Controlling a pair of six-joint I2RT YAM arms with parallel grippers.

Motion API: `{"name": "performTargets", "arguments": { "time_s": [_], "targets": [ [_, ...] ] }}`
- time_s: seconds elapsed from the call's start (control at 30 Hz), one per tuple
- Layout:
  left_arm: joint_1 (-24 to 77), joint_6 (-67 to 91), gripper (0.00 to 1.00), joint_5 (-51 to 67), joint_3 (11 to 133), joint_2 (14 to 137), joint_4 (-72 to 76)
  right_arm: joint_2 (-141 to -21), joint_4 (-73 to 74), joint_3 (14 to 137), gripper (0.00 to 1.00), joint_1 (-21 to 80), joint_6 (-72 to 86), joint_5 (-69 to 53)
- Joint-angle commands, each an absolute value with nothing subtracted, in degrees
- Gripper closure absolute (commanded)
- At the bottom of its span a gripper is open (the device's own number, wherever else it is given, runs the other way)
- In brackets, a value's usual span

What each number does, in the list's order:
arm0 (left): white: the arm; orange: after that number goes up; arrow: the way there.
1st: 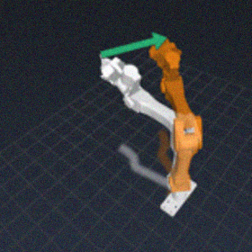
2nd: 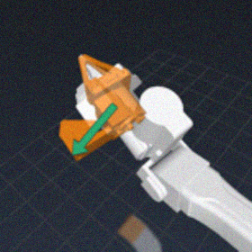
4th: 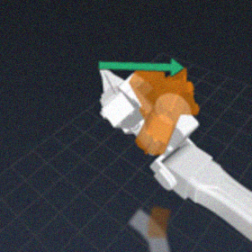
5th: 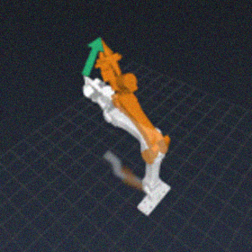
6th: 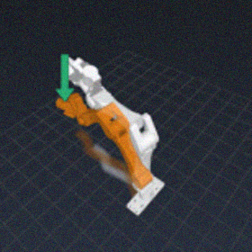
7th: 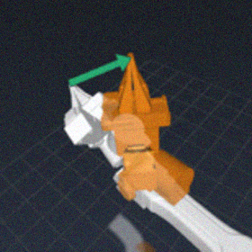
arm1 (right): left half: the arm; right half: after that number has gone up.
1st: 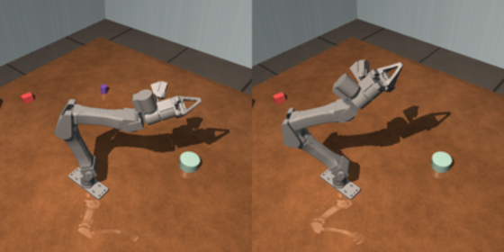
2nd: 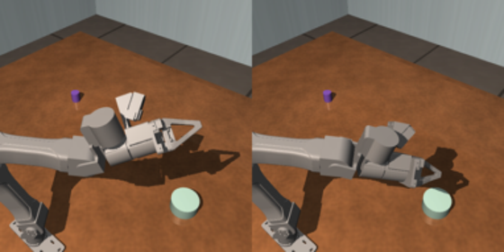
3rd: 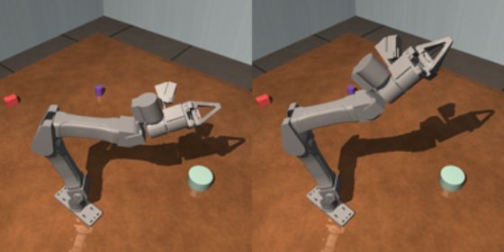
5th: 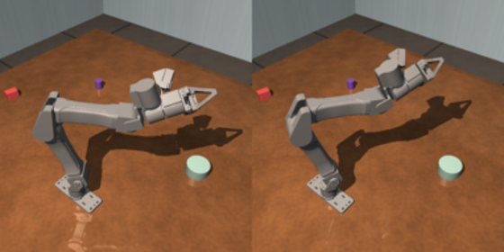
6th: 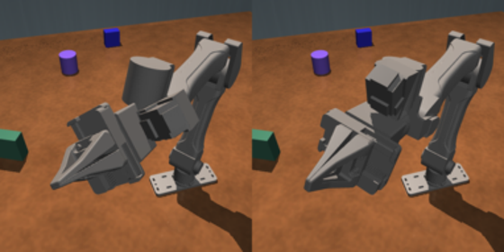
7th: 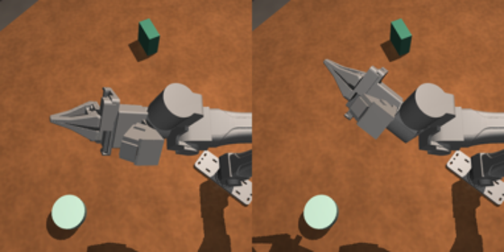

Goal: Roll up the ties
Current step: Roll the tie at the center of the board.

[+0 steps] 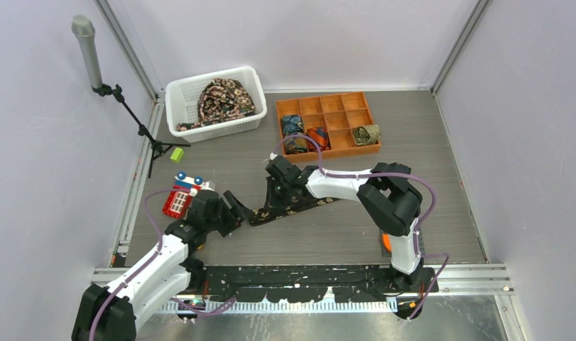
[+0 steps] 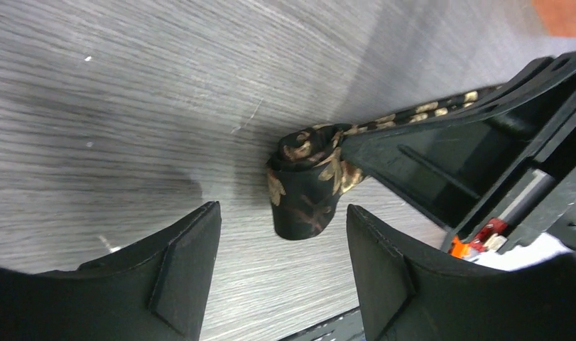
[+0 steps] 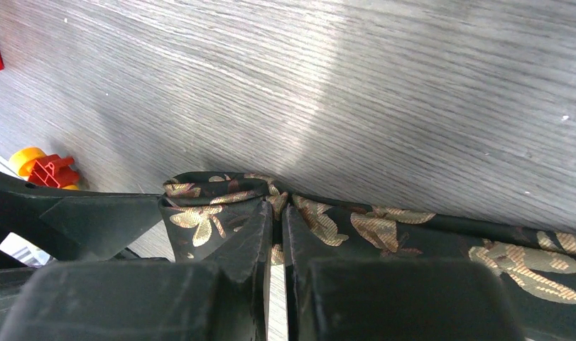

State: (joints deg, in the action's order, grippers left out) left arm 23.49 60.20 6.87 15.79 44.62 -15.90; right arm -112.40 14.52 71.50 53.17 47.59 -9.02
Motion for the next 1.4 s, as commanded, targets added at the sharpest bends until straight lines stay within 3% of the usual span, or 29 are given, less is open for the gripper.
{"name": "performTargets", "arguments": {
  "time_s": [0.0,0.43,0.8,0.97,1.2,1.27,1.37],
  "targets": [
    [23.4,67.5,0.35,7.4,13.4,43.9,-6.3,-111.4,15.1,69.5,0.94,54.0,48.3,-6.3],
    [23.4,73.3,0.41,5.4,9.0,47.1,2.8,-111.4,14.9,68.8,0.95,54.1,48.5,-6.0],
    [23.4,73.2,0.55,5.2,9.3,54.1,5.7,-111.2,15.0,68.6,0.95,54.1,48.4,-5.9],
    [23.4,72.7,0.65,4.8,9.2,56.3,8.0,-110.9,14.9,68.6,0.95,54.1,48.4,-5.8],
    [23.4,66.9,1.00,5.6,11.8,59.9,9.0,-109.8,14.7,68.6,0.95,54.1,47.7,-6.4],
    [23.4,64.5,1.00,6.1,12.8,59.5,7.8,-109.2,15.3,69.0,0.93,54.1,47.2,-6.5],
    [23.4,60.6,1.00,6.0,14.9,57.8,3.5,-108.0,17.0,70.3,0.78,54.1,46.4,-5.8]
  ]
}}
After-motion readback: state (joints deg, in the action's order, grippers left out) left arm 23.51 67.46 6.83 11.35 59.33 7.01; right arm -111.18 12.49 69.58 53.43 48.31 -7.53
